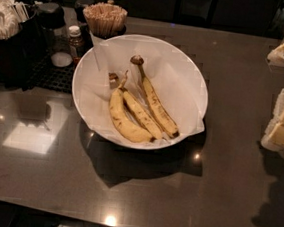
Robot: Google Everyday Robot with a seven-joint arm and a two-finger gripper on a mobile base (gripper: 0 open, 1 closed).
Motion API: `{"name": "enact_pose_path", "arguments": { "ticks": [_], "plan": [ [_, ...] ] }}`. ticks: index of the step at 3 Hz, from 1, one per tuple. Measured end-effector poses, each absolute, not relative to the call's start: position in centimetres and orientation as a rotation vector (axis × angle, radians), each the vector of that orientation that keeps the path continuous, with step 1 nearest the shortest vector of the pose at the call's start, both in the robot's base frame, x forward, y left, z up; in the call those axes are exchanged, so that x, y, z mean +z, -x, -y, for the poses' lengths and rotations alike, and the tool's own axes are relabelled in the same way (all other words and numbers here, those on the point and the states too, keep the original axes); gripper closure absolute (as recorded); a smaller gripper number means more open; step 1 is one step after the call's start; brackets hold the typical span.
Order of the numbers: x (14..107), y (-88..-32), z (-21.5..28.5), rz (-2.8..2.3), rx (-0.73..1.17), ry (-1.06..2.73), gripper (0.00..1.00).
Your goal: Pick banana from white bowl
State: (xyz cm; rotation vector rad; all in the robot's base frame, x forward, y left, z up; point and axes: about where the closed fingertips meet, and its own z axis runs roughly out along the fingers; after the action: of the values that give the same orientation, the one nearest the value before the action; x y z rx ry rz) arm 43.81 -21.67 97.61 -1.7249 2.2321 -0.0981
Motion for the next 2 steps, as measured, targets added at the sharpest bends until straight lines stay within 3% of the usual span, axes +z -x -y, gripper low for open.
{"name": "enact_pose_path", "arguments": {
  "ticks": [2],
  "plan": [
    [98.0, -44.0, 20.7, -2.179, -0.100, 1.784, 0.00]
  ]
}}
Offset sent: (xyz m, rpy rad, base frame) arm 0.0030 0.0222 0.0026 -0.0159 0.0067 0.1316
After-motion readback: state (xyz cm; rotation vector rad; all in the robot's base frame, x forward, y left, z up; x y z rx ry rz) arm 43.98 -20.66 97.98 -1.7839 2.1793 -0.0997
